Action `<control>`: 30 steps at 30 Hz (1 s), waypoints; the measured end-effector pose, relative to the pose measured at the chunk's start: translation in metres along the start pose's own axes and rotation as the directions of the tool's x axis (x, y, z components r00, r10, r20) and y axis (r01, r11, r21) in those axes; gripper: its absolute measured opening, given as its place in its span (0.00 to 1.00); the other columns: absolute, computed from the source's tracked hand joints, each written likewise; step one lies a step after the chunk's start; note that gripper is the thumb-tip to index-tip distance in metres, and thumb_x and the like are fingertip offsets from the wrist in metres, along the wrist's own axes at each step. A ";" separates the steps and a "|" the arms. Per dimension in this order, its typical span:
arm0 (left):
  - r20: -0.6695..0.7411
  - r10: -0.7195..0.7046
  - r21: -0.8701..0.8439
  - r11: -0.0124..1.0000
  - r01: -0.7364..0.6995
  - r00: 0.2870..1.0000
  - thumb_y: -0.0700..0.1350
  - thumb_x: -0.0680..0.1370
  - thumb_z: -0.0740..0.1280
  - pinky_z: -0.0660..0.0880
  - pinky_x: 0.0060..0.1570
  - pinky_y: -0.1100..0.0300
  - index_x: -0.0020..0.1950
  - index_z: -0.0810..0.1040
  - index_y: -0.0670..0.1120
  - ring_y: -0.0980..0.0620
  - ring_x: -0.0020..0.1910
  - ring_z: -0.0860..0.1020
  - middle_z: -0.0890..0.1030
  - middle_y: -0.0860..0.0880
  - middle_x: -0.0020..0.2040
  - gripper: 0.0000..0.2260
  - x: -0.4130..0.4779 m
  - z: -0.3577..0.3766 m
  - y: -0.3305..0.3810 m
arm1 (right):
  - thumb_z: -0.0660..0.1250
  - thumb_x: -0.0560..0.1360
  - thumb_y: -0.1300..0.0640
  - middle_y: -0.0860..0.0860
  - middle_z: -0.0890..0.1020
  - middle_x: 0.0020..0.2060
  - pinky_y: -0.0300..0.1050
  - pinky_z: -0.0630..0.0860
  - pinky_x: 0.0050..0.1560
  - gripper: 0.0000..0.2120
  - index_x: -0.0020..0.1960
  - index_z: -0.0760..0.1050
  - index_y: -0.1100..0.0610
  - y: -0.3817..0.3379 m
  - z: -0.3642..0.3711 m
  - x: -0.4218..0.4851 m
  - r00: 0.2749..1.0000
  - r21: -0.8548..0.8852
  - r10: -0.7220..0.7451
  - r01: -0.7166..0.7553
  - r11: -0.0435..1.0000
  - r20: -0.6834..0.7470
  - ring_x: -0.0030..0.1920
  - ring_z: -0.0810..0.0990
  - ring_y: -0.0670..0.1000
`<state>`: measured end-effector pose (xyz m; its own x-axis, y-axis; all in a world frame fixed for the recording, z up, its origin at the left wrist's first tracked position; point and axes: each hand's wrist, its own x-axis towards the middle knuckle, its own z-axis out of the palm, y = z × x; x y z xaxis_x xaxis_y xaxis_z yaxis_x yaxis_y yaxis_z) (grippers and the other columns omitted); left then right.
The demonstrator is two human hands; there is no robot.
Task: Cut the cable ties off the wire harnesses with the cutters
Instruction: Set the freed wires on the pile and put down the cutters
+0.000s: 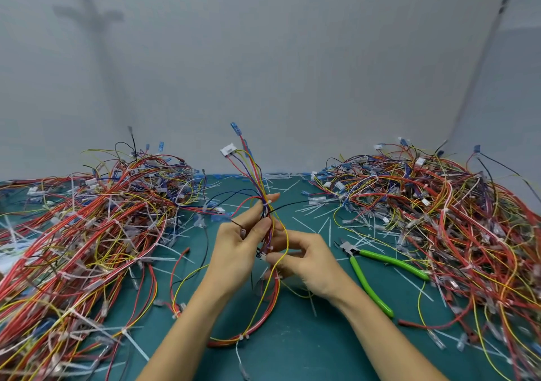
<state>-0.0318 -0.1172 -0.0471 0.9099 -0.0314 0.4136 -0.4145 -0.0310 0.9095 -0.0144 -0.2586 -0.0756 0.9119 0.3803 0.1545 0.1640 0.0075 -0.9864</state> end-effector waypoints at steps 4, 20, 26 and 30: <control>-0.180 -0.085 -0.097 0.993 0.069 0.980 0.35 0.76 0.69 0.75 0.45 0.70 0.51 0.83 0.49 0.62 0.42 0.81 0.86 0.54 0.43 0.10 0.005 -0.002 -0.003 | 0.67 0.75 0.72 0.54 0.82 0.38 0.43 0.81 0.36 0.08 0.47 0.79 0.61 -0.006 -0.002 -0.001 0.998 0.083 -0.033 0.038 0.996 -0.056 0.32 0.84 0.53; 0.296 -0.302 0.371 0.911 0.182 0.906 0.56 0.68 0.76 0.77 0.43 0.57 0.44 0.84 0.55 0.53 0.33 0.81 0.84 0.45 0.38 0.08 0.001 -0.012 -0.017 | 0.71 0.68 0.56 0.54 0.87 0.45 0.40 0.81 0.37 0.14 0.53 0.80 0.57 -0.016 -0.026 0.005 0.885 0.344 -0.076 0.256 0.904 -0.460 0.40 0.87 0.57; 0.214 -0.304 0.421 0.886 0.194 0.928 0.50 0.65 0.81 0.77 0.39 0.66 0.48 0.79 0.57 0.56 0.32 0.82 0.84 0.57 0.41 0.16 0.000 -0.015 -0.013 | 0.70 0.71 0.61 0.54 0.87 0.45 0.40 0.81 0.37 0.12 0.54 0.80 0.61 -0.017 -0.033 0.005 0.858 0.416 -0.018 0.267 0.869 -0.513 0.38 0.86 0.54; 0.324 -0.340 0.467 0.869 0.163 0.883 0.51 0.65 0.81 0.73 0.39 0.62 0.42 0.81 0.54 0.56 0.32 0.77 0.84 0.53 0.36 0.11 0.003 -0.025 -0.014 | 0.66 0.76 0.65 0.55 0.86 0.46 0.39 0.81 0.37 0.08 0.54 0.80 0.60 -0.020 -0.042 0.004 0.843 0.461 0.019 0.275 0.843 -0.537 0.38 0.86 0.51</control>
<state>-0.0228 -0.0915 -0.0570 0.9391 -0.3408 0.0431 -0.2193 -0.4982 0.8389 0.0015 -0.2963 -0.0532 0.9742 -0.1761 0.1414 0.2155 0.5377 -0.8151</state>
